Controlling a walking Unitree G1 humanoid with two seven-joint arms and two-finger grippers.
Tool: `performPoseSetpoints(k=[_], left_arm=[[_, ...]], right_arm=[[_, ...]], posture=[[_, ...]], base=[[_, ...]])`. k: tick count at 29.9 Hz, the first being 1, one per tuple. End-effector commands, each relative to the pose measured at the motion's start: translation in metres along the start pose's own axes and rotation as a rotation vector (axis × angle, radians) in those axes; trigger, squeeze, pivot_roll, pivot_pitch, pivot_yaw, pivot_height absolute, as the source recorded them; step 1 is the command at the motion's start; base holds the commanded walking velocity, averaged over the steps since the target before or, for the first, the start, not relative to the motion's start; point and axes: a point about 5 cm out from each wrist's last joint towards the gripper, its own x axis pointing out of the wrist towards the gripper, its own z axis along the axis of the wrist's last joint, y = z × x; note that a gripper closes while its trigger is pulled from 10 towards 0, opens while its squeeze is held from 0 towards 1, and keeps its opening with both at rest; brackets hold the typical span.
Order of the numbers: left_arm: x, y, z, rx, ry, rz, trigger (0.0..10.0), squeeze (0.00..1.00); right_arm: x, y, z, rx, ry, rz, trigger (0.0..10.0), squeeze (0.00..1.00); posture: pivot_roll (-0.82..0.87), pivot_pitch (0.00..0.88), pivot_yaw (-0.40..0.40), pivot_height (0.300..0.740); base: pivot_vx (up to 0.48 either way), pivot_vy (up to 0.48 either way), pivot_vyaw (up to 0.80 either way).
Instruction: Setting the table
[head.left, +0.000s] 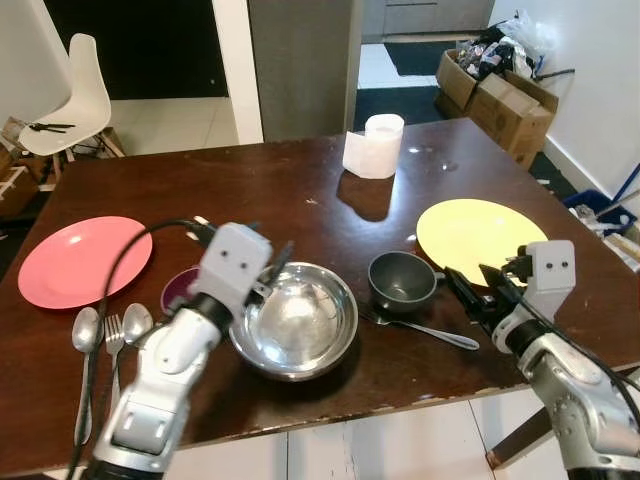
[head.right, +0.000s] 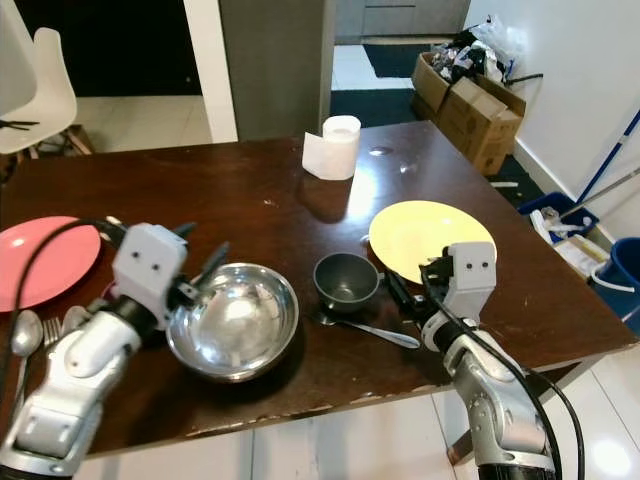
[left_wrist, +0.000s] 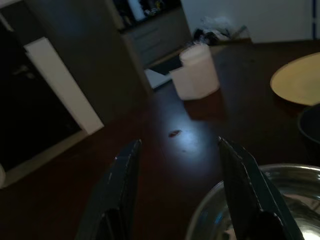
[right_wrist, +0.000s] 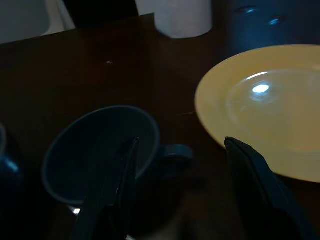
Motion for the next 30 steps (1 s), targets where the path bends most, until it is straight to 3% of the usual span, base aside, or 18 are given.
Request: performPoseSetpoints(k=[1, 6, 19, 20, 30], left_arm=[[-0.002, 0.003, 0.003, -0.003, -0.007, -0.011, 10.0, 0.00], [0.000, 0.015, 0.009, 0.020, -0.025, -0.006, 10.0, 0.00], [-0.004, 0.015, 0.012, 0.015, -0.024, -0.007, 10.0, 0.00], [-0.008, 0.015, 0.013, 0.015, -0.018, -0.007, 10.0, 0.00], [-0.014, 0.017, 0.014, 0.019, -0.002, 0.001, 10.0, 0.00]], right_arm=[[0.005, 0.000, -0.003, 0.027, 0.037, 0.022, 10.0, 0.00], [0.021, -0.003, 0.000, 0.009, 0.094, 0.080, 10.0, 0.00], [0.044, -0.002, -0.004, -0.019, 0.215, 0.173, 10.0, 0.00], [0.052, -0.004, -0.007, -0.045, 0.288, 0.220, 10.0, 0.00], [0.056, -0.008, -0.014, -0.071, 0.393, 0.297, 10.0, 0.00]], posture=[[-0.07, 0.000, 0.098, 0.740], [-0.06, 0.000, 0.096, 0.740], [-0.02, 0.000, 0.091, 0.740], [0.00, 0.000, 0.088, 0.740], [0.02, 0.014, 0.083, 0.740]], base=[[0.000, 0.000, 0.00], [0.000, 0.000, 0.00], [0.000, 0.000, 0.00], [0.000, 0.000, 0.00], [0.000, 0.000, 0.00]])
